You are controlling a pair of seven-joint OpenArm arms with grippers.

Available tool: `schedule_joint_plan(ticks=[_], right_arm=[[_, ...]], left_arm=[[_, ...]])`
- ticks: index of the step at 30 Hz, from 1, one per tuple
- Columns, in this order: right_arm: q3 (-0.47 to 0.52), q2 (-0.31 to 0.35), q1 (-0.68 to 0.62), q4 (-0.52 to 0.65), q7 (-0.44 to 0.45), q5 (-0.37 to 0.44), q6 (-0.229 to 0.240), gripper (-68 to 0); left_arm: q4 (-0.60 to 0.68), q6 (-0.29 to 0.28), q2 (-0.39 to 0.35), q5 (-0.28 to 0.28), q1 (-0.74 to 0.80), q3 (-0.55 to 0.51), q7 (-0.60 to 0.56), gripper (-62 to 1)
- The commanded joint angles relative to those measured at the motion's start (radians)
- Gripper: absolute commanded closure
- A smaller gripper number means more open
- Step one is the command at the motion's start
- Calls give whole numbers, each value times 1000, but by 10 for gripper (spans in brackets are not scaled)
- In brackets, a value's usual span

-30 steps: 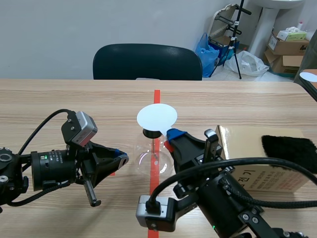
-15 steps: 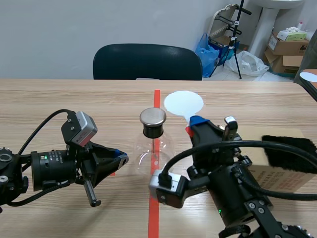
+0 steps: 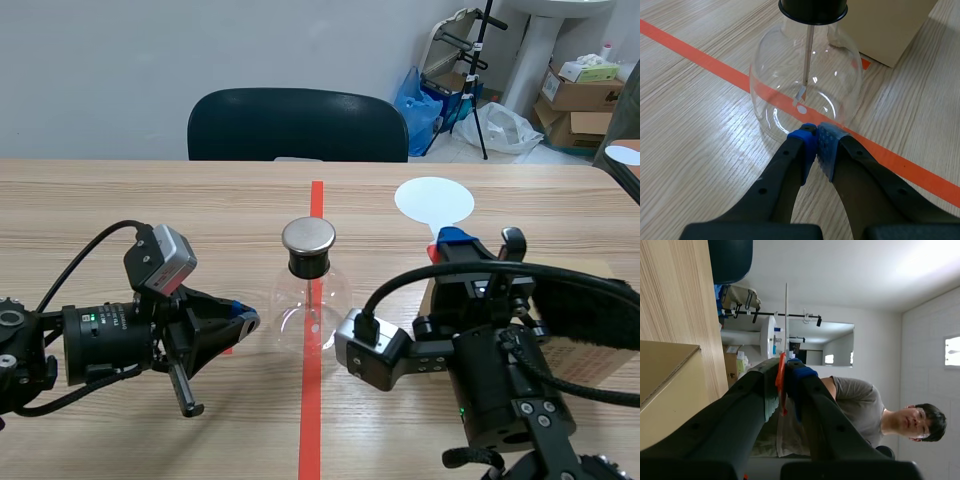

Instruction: Do the electroscope experiment

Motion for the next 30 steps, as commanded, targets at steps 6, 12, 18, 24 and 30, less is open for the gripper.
schedule_joint_plan(ticks=[6,12,18,24,30], right_arm=[[7,11,15,14,-45,-5,-11,-11],[7,11,15,14,-48,-5,-11,-10],[7,11,15,14,-47,-5,-11,-10],[7,11,15,14,-19,-4,-11,-10],[7,11,15,14,86,-4,-11,-10]], left_arm=[[17,-2,0,-11,-5,-4,-15,-32],[17,-2,0,-11,-5,-4,-15,-32],[17,-2,0,-11,-5,-4,-15,-32],[17,-2,0,-11,-5,-4,-15,-32],[17,-2,0,-11,-5,-4,-14,-32]])
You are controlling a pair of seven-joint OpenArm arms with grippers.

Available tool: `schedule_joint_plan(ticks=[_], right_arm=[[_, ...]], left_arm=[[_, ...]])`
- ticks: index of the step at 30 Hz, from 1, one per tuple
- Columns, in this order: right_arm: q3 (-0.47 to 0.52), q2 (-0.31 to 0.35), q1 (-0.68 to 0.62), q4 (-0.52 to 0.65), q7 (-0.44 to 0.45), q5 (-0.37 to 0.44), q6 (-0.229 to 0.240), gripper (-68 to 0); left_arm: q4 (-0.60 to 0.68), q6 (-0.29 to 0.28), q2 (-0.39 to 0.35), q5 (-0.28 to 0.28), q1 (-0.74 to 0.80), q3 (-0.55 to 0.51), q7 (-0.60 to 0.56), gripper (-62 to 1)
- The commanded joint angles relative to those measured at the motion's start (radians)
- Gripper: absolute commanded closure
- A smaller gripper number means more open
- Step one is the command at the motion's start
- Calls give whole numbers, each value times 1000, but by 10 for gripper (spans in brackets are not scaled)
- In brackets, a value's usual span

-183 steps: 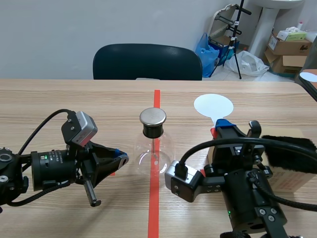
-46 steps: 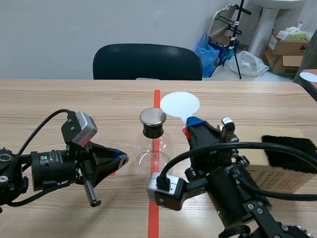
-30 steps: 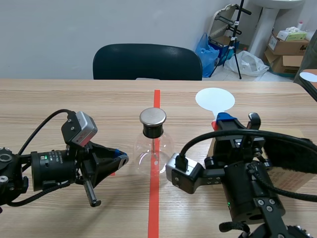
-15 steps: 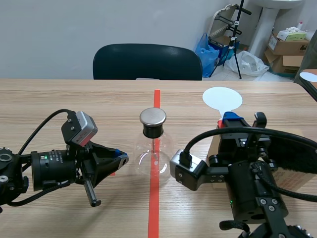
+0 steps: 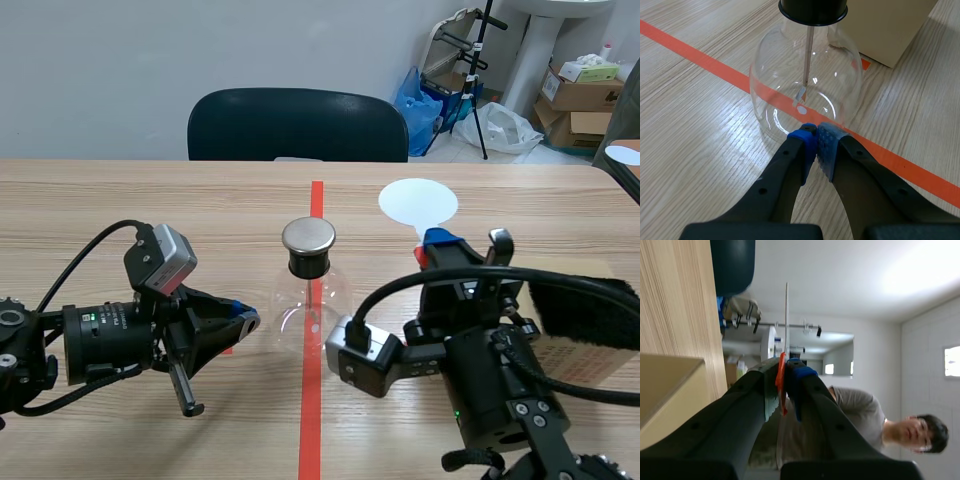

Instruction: Do the electroscope experiment

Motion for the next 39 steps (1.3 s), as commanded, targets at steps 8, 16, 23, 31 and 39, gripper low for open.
schedule_joint_plan(ticks=[8,16,23,31,39], right_arm=[[7,11,15,14,197,-4,-11,-10],[7,11,15,14,341,-4,-11,-10],[7,11,15,14,396,-4,-11,-10],[7,11,15,14,395,-4,-11,-10],[7,11,15,14,395,-4,-11,-10]], left_arm=[[17,-2,0,-10,-5,-4,-14,-32],[17,-2,0,-10,-5,-4,-14,-32],[17,-2,0,-10,-5,-4,-14,-32],[17,-2,0,-10,-5,-4,-14,-32],[17,-2,0,-10,-5,-4,-14,-32]])
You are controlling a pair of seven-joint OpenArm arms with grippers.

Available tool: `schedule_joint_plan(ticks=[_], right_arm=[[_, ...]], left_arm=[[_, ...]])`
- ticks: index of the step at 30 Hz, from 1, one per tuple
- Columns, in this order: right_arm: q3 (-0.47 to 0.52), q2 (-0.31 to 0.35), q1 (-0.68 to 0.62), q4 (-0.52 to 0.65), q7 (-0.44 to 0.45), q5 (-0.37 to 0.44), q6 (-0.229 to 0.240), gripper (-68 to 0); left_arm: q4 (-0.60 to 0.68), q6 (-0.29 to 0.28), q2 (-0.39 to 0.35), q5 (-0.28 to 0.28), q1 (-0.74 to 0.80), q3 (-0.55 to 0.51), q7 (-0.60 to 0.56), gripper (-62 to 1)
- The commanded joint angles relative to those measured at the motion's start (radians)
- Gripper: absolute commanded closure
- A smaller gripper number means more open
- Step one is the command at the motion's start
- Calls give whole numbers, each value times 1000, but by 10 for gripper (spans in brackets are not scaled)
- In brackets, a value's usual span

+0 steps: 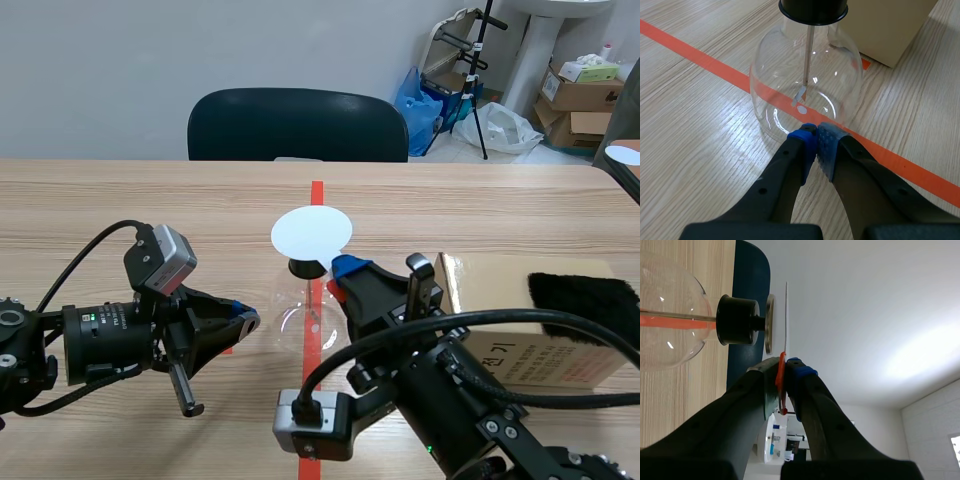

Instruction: Do the electroscope experiment

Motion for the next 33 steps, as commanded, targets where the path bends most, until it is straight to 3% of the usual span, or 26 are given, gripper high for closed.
schedule_joint_plan(ticks=[1,21,33], right_arm=[[7,11,15,14,-4,-3,-11,-10],[7,11,15,14,-20,-3,-11,-10],[7,11,15,14,-235,-3,-11,-10]], left_arm=[[17,-2,0,-10,-5,-4,-14,-32],[17,-2,0,-10,-5,-4,-14,-32],[17,-2,0,-10,-5,-4,-15,-32]])
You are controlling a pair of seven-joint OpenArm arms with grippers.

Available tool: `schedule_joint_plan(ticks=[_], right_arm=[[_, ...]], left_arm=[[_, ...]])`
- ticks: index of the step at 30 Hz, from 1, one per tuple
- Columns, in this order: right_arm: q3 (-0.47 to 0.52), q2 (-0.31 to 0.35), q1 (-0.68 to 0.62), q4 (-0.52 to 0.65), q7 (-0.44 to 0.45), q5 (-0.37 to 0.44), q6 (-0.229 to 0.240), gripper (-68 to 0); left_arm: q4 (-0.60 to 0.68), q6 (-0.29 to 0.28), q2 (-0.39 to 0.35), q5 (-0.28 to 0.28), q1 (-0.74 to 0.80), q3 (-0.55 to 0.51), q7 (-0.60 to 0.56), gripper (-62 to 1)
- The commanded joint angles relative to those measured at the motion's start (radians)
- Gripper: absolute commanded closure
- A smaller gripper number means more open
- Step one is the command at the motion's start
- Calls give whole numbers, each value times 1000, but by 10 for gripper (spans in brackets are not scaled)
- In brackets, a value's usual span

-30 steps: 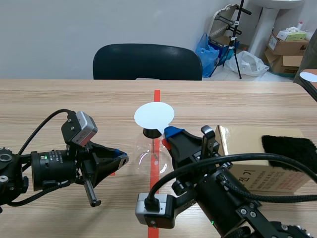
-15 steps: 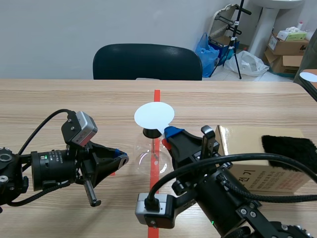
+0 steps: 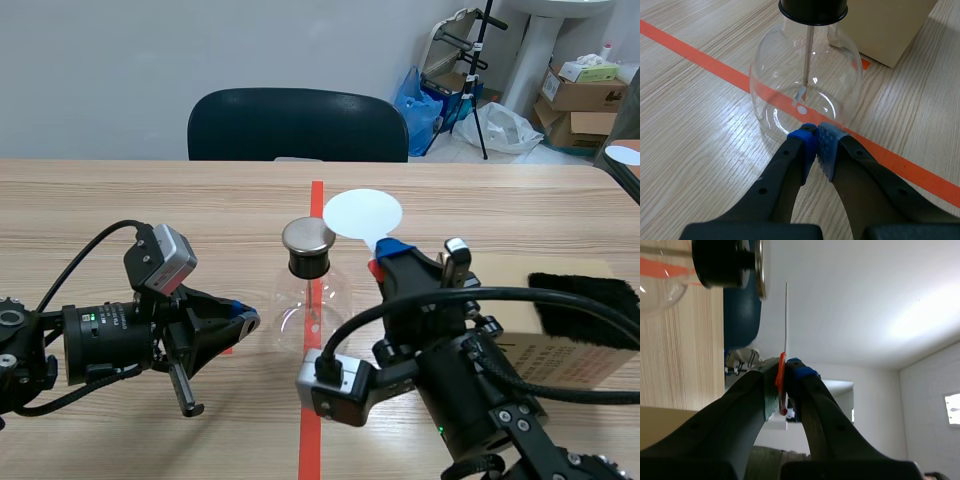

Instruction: Do the electroscope experiment

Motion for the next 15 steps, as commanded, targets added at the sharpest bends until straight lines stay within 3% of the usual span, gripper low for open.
schedule_joint_plan(ticks=[1,15], right_arm=[[7,11,15,14,-34,-3,-11,-10],[7,11,14,14,-268,-3,-11,-10]], left_arm=[[17,-2,0,-10,-5,-4,-15,-32],[17,-2,0,-10,-5,-4,-15,-32]])
